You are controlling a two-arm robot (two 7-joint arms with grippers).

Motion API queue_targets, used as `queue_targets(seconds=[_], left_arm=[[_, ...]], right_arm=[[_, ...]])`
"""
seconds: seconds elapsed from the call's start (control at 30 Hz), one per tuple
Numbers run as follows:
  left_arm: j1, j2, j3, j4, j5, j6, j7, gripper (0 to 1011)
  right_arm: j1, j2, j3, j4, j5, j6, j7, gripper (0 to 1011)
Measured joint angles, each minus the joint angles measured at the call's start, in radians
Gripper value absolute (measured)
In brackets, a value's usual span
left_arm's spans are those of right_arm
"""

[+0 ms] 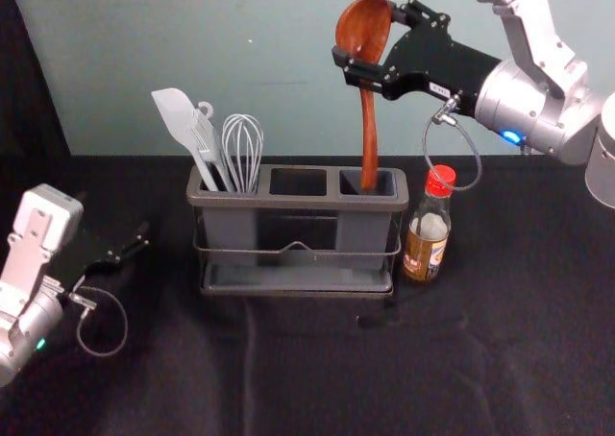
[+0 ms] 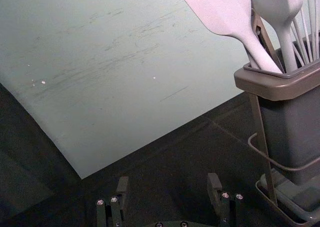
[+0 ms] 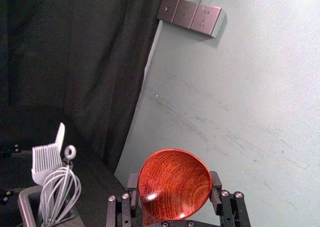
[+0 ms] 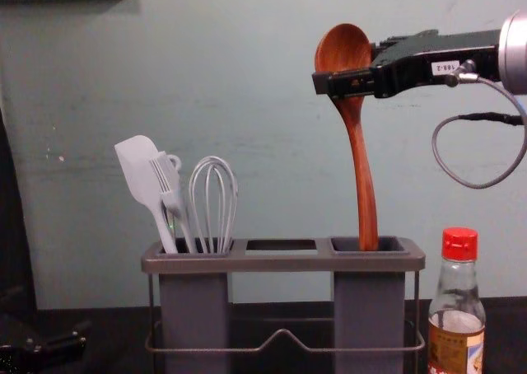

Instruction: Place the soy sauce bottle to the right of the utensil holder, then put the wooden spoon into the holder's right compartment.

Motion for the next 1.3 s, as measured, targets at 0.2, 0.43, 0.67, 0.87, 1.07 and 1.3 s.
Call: queue_targets(seconds=[0.2,0.43,0.67,0.87,1.07,1.3], left_arm=[[0.000,0.000,0.000,0.000,0.000,0.000,0.000,1011],[0.000,0.000,0.000,0.000,0.000,0.000,0.000,1011],[0.000,0.000,0.000,0.000,0.000,0.000,0.000,1011],[0.000,0.000,0.000,0.000,0.000,0.000,0.000,1011],[0.000,0.000,0.000,0.000,0.000,0.000,0.000,1011],[0.000,0.000,0.000,0.000,0.000,0.000,0.000,1011]], right_arm=[[0.005,-0.004,-0.007,0.024,-0.003,-0.003,0.008,841],[-0.016,0.006,-0.006,0.007,0.005,0.019,0.014,841],[-0.053,0.033,0.011,-0.046,0.024,0.038,0.013,841],[-0.084,0.053,0.025,-0.082,0.035,0.039,0.007,841],[-0.104,0.065,0.029,-0.091,0.043,0.036,0.007,841],[-0.110,0.061,0.012,-0.076,0.031,0.034,-0.001,841]])
